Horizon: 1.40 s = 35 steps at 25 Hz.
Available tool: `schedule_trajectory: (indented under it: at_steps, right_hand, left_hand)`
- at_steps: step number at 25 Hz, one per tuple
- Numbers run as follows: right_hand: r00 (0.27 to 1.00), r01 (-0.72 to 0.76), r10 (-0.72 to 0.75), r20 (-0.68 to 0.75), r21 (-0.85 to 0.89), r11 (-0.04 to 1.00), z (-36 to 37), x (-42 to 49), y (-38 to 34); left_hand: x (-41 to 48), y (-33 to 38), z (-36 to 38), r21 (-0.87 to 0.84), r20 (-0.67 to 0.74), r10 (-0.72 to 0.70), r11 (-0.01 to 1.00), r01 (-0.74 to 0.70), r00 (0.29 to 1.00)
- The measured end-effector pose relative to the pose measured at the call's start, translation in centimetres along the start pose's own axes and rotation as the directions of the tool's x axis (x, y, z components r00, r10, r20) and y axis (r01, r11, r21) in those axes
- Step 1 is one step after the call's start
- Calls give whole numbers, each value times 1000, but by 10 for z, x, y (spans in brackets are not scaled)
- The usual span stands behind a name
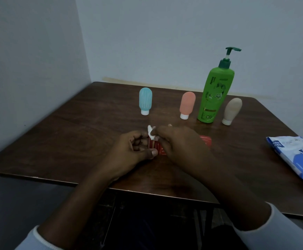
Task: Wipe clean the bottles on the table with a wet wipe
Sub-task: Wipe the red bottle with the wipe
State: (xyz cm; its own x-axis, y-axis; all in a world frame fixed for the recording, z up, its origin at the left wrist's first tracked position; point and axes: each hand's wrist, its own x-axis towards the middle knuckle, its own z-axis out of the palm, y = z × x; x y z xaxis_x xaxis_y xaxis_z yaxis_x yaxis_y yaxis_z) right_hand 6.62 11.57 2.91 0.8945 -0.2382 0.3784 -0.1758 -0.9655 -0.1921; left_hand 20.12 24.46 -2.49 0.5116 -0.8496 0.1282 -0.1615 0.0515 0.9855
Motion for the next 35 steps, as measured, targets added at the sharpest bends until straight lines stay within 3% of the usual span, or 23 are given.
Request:
schedule_trajectory:
  at_steps: [2, 4, 7, 16, 21, 29, 33, 35]
  right_hand:
    - [999, 48, -48, 25, -18, 999, 3, 0, -3]
    - [993, 98, -102, -58, -64, 993, 10, -5, 4]
    - [979, 111, -120, -167, -64, 992, 22, -13, 14]
    - [924, 380, -379, 47, -206, 902, 13, -33, 9]
    - [990, 133, -137, -38, -95, 987, 17, 5, 17]
    - [965, 264, -262, 30, -95, 960, 17, -31, 8]
    - [978, 208, -209, -6, -75, 975, 13, -12, -3]
    - [994, 105, -103, 27, -98, 990, 7, -4, -11]
  left_hand:
    - [0, -1, 0, -16, -9, 2, 1000, -2, 1000]
    - [0, 0, 0, -74, -19, -21, 997, 19, 1000]
    - [0, 1, -2, -31, 3, -11, 999, 11, 1000]
    - [2, -2, -1, 122, -5, 44, 992, -43, 999]
    - [-1, 0, 0, 126, 18, 36, 991, -38, 999]
    - [1, -3, 2, 126, 31, 60, 990, -63, 998]
    - [-2, -1, 2, 104, -9, 109, 989, -107, 994]
    - [-2, -3, 2, 114, -44, 94, 990, -88, 995]
